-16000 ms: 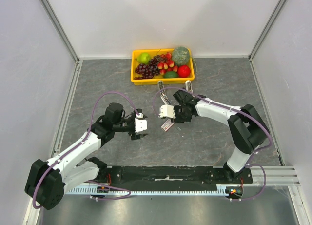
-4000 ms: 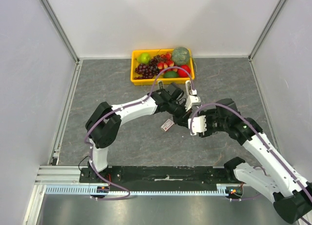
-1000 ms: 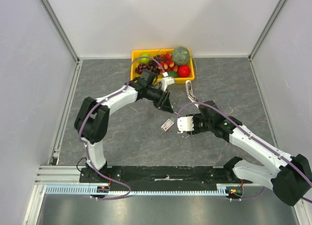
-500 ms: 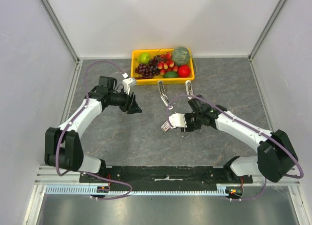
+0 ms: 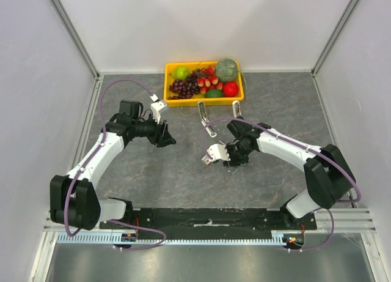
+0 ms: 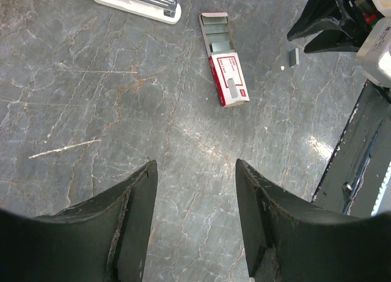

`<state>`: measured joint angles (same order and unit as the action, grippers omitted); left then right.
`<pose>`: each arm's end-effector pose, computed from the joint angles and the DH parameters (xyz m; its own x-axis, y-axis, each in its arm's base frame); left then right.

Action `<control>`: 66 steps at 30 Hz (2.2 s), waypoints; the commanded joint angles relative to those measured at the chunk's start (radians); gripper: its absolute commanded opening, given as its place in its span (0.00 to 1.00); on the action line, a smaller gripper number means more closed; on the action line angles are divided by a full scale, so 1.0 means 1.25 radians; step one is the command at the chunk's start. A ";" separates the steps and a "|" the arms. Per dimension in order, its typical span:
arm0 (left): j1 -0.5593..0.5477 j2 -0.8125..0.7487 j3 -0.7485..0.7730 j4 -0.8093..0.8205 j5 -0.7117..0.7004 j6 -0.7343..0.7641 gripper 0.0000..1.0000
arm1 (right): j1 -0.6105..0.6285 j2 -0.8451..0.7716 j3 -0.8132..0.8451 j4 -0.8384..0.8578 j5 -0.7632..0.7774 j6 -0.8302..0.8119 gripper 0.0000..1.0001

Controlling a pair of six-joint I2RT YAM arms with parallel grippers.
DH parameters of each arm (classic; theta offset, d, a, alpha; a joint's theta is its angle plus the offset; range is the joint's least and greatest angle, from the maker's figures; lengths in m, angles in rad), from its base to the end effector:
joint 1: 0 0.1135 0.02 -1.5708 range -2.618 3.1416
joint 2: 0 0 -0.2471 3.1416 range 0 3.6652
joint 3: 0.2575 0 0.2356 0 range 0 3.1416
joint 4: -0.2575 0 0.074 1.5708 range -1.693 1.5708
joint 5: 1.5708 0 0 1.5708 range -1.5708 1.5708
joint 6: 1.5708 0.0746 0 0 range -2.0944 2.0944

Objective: Load the staples into the stapler
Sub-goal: Pick up the staple from the center of the board.

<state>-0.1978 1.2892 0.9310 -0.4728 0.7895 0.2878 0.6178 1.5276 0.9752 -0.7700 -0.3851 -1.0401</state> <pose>0.2553 -0.1052 0.2337 -0.5219 0.3085 -0.7953 0.7883 0.5307 -0.3115 0.2038 0.1792 0.1532 0.1280 -0.8896 -0.4385 -0.9913 -0.1289 -0.0277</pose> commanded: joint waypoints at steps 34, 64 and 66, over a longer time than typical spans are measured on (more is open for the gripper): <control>0.004 0.012 -0.016 0.041 0.010 0.036 0.61 | 0.027 0.021 -0.041 0.050 0.037 0.038 0.37; 0.005 0.013 -0.017 0.041 0.018 0.034 0.61 | 0.058 0.015 -0.070 0.023 0.072 0.037 0.32; 0.005 0.013 -0.017 0.041 0.019 0.034 0.61 | 0.064 0.010 -0.073 0.020 0.079 0.039 0.31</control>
<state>-0.1974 1.3025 0.9096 -0.4541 0.7887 0.2901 0.6838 1.5612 0.9035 -0.7303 -0.3119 -0.9878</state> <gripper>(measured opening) 0.608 0.319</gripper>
